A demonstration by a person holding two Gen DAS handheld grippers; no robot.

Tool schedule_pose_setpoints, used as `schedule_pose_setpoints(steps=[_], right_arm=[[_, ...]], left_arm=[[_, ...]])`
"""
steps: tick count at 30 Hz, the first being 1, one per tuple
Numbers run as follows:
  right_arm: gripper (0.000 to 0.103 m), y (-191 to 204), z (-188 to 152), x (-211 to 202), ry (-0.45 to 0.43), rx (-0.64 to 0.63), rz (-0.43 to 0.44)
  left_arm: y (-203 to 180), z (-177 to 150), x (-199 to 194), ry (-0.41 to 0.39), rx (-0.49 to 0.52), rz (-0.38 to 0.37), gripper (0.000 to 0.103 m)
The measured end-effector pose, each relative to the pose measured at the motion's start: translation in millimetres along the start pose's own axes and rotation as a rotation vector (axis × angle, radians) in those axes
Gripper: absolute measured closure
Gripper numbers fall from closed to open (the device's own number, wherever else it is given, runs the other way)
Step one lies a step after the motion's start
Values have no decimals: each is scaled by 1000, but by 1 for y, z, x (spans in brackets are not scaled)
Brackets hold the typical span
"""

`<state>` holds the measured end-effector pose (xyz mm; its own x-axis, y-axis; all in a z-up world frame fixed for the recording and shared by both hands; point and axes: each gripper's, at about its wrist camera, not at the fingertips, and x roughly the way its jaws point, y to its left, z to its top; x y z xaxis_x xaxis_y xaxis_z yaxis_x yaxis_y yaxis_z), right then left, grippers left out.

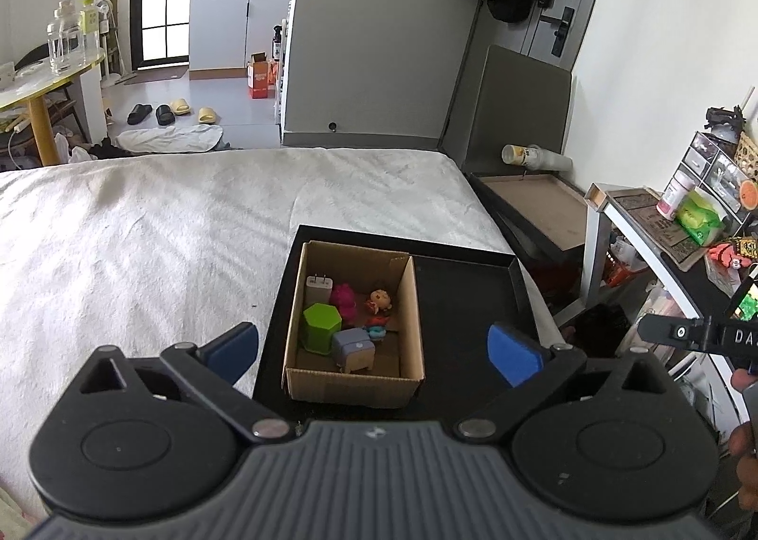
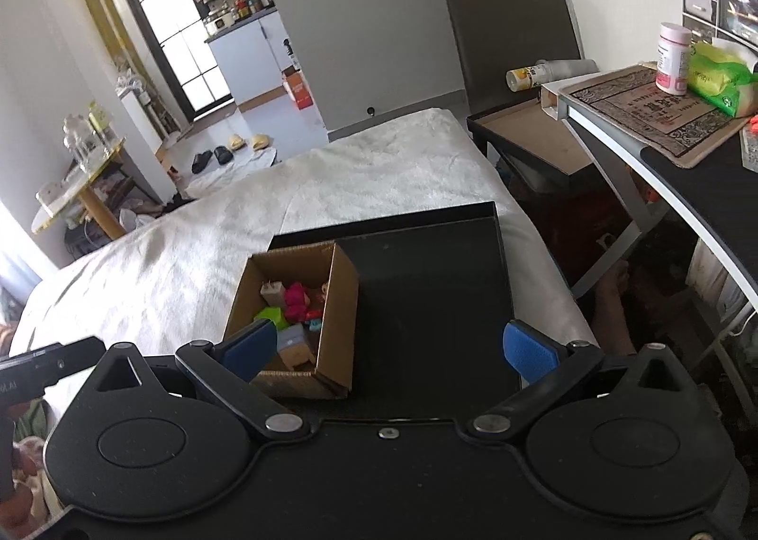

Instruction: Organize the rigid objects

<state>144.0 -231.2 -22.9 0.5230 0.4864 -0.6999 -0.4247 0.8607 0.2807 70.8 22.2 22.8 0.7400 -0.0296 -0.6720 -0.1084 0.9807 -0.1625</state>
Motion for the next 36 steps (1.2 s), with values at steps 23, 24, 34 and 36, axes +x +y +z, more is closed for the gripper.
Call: schedule_pose_setpoints(steps=[23,24,34,36], right_arm=[[0,29,-19,-14,29,-56,2],[0,30,-19,-14,28,-54,3],[0,33,-20,-16,28,-58,7],[0,33,-20,-16,27,-60,8]], left_arm=[[4,-21,-10,35,10,3,1],[4,-22,-10,34,13,5,1],[4,-21,-15,27,25,13,1],[3,-21,-15,27,24,14,1]])
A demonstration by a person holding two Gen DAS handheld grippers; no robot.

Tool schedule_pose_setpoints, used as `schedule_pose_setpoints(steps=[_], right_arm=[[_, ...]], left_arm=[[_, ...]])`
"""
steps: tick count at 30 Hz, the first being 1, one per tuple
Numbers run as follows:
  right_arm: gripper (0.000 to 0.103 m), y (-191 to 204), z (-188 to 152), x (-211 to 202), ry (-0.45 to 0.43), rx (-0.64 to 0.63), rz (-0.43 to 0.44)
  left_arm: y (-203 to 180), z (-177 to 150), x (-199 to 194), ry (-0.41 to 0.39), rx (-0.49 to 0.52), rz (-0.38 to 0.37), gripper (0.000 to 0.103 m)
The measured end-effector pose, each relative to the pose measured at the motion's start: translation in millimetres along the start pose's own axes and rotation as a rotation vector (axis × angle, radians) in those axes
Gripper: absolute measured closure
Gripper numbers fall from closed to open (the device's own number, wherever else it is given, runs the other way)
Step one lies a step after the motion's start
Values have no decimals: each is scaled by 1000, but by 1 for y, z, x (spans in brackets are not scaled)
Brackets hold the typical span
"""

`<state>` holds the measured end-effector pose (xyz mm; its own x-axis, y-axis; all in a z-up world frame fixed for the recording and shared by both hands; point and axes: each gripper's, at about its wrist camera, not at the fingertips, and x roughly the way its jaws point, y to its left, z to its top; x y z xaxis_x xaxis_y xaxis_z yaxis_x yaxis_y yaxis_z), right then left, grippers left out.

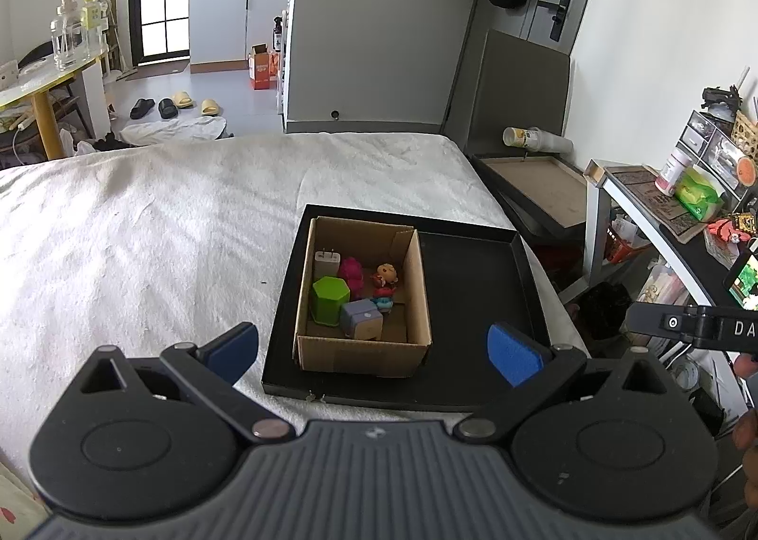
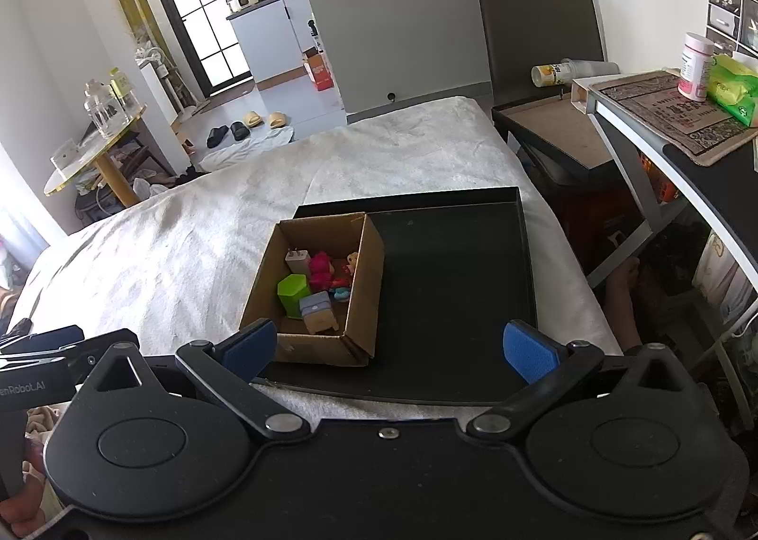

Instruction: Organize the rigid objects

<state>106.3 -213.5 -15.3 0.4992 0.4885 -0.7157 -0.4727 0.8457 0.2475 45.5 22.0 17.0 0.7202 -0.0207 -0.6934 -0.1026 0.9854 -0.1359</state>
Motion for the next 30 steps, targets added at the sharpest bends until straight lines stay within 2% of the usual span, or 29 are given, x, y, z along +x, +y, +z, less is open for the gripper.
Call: schedule_pose_setpoints(steps=[30], right_arm=[[0,0,-1,2,1,13,-4]], left_arm=[[5,1,3,6,13,9,1]])
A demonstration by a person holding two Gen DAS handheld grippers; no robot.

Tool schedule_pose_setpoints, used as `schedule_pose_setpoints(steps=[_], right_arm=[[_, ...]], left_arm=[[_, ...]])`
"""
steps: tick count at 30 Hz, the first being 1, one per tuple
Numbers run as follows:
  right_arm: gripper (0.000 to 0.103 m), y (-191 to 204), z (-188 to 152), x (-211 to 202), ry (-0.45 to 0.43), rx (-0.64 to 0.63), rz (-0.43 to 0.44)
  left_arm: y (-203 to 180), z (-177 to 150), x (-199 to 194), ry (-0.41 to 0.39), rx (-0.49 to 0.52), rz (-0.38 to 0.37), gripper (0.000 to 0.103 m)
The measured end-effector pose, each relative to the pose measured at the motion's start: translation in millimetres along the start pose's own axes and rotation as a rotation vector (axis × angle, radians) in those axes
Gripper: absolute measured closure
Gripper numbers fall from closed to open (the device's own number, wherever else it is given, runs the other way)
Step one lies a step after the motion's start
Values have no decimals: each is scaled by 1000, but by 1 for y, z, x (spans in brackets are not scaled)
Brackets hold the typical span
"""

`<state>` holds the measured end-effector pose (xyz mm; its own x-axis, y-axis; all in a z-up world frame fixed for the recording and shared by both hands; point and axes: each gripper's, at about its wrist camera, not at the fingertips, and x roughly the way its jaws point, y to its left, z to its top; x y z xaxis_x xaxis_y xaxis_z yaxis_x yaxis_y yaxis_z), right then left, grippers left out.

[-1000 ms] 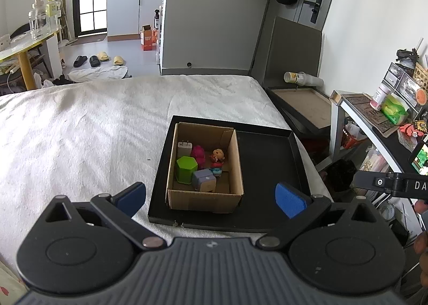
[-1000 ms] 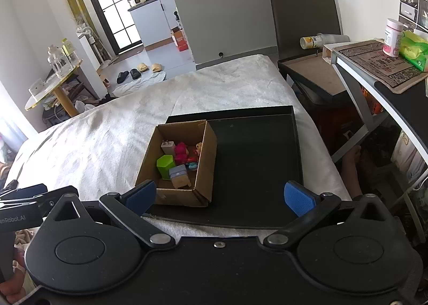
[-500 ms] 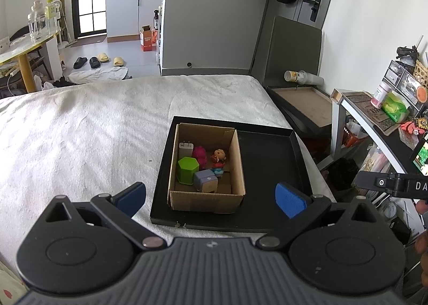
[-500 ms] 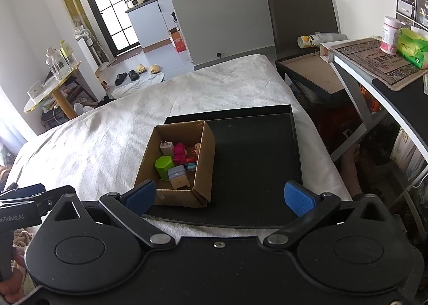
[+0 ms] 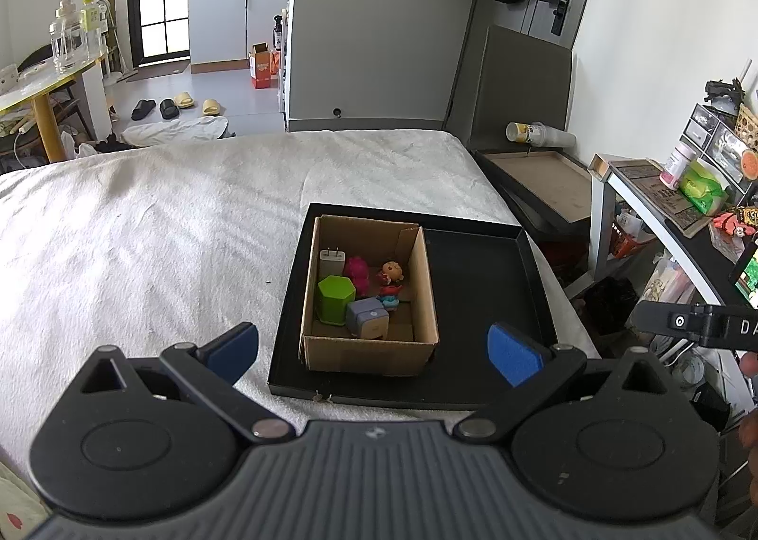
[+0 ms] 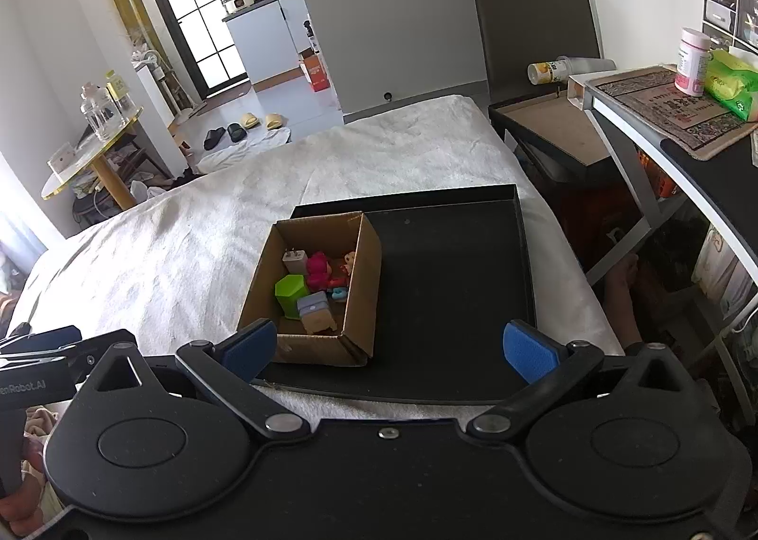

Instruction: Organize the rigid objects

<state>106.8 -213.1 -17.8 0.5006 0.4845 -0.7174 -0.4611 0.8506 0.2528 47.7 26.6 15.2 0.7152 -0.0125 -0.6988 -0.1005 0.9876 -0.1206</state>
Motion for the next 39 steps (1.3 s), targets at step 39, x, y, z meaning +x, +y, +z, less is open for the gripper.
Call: schedule_pose_setpoints(steps=[39], right_arm=[[0,-2,9,2,19,-58,14]], left_arm=[[-13,5,4,-10,9,11,1]])
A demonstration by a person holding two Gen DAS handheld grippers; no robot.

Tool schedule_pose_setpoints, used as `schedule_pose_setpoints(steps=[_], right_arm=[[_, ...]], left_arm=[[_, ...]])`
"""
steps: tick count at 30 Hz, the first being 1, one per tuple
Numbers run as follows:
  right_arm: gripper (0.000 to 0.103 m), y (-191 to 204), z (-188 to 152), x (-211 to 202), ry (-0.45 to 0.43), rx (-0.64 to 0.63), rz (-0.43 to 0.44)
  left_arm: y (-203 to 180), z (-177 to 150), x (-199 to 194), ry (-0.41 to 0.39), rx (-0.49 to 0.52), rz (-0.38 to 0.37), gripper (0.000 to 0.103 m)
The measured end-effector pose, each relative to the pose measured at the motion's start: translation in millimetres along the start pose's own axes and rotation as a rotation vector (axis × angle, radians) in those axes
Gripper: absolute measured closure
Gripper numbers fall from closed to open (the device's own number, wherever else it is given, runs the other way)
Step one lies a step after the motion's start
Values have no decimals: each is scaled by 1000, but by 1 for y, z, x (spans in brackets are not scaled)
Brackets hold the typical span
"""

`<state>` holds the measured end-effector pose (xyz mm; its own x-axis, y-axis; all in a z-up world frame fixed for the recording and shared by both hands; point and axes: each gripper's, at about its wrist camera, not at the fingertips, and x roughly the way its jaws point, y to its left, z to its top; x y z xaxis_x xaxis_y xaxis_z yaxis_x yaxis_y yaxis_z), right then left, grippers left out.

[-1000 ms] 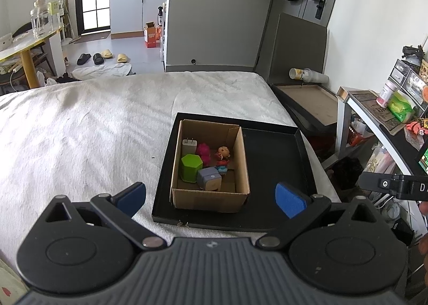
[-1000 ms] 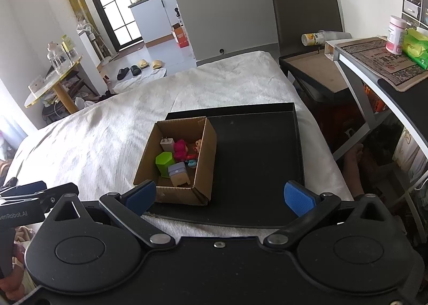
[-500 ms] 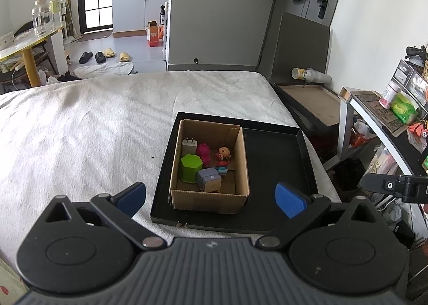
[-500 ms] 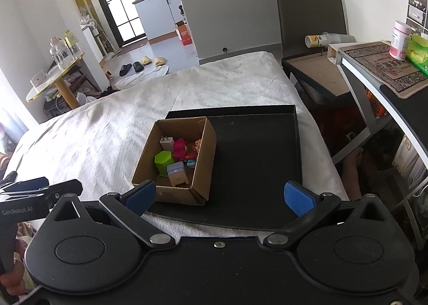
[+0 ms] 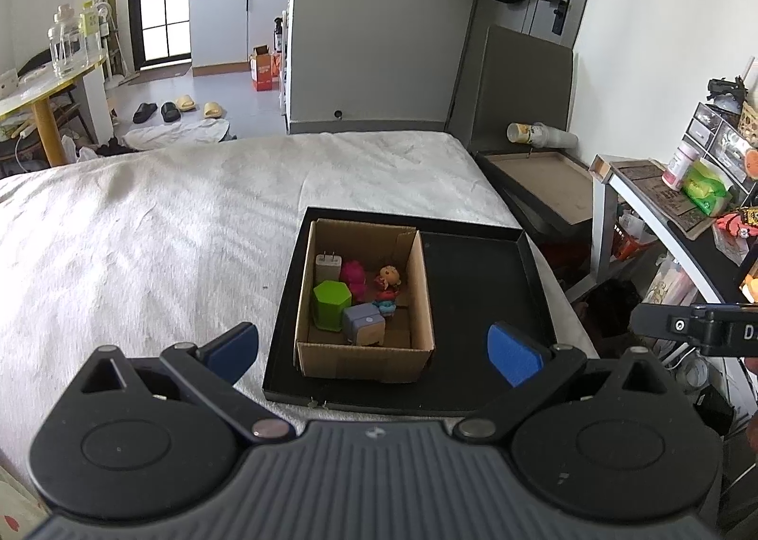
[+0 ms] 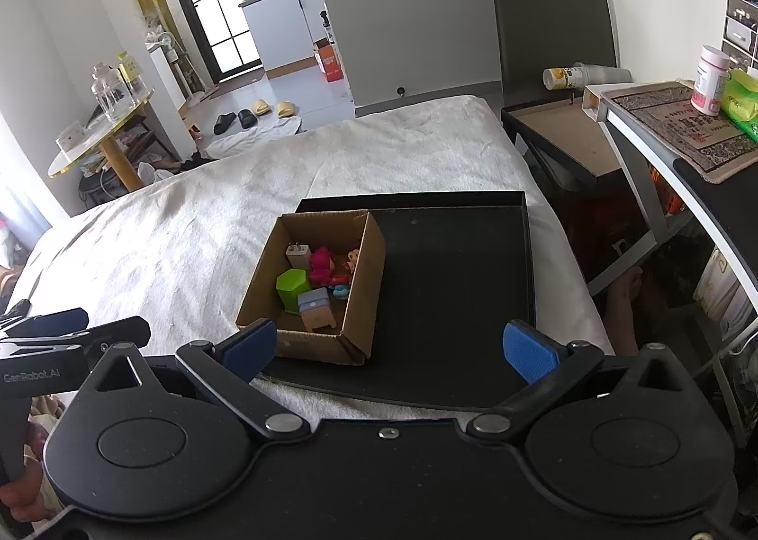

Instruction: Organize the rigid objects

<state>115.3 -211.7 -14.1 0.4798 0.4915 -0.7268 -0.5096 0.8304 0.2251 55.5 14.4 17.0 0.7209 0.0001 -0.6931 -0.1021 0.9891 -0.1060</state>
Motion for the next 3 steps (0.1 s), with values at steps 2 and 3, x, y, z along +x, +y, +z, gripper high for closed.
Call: schedule_pose_setpoints(steps=[2,3], right_arm=[[0,1,1,-1,-3,-1,-2],[0,2,1,0,-6,-1,-1]], left_arm=[[0,1,-3,-11,3,-2,1],[0,1,-3,-12,4,-5,1]])
